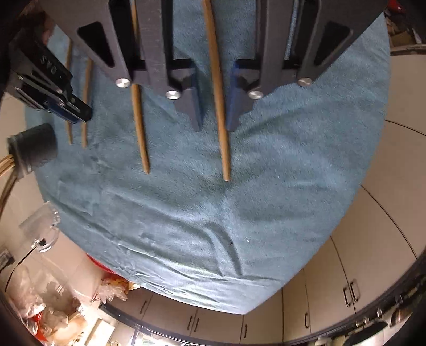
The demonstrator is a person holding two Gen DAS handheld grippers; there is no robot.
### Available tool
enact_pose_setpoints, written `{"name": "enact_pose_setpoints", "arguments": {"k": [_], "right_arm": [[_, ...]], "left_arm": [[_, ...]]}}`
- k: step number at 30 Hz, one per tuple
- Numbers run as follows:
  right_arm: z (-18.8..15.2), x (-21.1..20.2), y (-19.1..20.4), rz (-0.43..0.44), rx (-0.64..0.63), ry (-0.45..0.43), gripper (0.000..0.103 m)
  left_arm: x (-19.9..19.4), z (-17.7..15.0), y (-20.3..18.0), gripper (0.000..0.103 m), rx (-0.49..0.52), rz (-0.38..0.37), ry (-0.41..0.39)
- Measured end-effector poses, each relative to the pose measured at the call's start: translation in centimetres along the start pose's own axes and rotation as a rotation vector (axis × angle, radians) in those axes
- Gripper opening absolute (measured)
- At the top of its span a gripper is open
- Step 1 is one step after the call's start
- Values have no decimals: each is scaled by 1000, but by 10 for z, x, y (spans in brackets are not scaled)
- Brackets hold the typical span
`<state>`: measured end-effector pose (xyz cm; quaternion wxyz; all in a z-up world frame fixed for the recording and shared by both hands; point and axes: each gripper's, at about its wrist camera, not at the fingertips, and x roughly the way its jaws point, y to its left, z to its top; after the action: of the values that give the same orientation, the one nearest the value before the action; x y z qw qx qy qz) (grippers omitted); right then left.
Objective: Organize utensils
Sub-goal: 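Lower the left gripper onto a wooden chopstick and close on it, then lift the chopstick upright with the left gripper and lower it into the cup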
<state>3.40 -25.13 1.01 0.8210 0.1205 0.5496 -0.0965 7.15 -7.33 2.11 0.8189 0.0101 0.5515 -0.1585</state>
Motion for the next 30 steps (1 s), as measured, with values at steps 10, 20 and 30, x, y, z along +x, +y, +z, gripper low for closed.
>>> {"name": "enact_pose_setpoints", "arguments": {"k": [10,20,30], "right_arm": [[-12,-22,-13,148,41,-84,7],[-72,-142,-35,261,67,-478,7],[-116,-199,-56,287,92,-651,7]], "left_arm": [[-31,-15,-3,6,-21,-86,-99],[-140,-56,-23,6,4,-185,-384],[-186,-88,-51,6,80,-187,-457]]}}
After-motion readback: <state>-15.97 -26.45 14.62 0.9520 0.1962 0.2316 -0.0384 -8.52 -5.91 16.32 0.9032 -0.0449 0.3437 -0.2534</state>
